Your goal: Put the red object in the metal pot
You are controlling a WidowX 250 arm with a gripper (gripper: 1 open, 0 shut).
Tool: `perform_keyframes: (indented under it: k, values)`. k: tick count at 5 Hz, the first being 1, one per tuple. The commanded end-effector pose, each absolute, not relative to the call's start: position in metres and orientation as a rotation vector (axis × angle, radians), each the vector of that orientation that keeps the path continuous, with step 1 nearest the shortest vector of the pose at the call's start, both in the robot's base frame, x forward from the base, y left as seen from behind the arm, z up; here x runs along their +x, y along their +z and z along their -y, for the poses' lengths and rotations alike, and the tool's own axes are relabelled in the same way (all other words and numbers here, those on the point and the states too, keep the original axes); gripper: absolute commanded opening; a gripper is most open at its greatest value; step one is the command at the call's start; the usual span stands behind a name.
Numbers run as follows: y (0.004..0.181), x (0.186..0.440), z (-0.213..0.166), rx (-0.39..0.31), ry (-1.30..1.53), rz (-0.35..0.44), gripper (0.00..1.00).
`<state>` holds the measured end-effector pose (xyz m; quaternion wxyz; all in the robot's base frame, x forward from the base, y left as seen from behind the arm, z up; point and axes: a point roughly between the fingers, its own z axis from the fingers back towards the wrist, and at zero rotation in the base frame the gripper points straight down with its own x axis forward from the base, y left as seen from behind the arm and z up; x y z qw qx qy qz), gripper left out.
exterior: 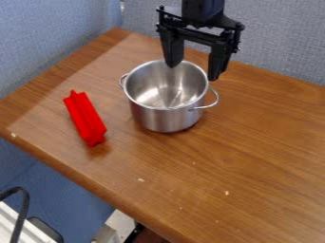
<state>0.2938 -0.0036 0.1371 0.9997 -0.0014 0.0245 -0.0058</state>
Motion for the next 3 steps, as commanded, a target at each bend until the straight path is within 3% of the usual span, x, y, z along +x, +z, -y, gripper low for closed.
perform_keyframes:
  k: [1, 3]
  values:
    - [0.1319, 0.2920, 0.0030, -0.002, -0.004, -0.066, 1.00]
    - [0.1240, 0.2879, -0.0019, 0.006, 0.026, -0.085, 1.00]
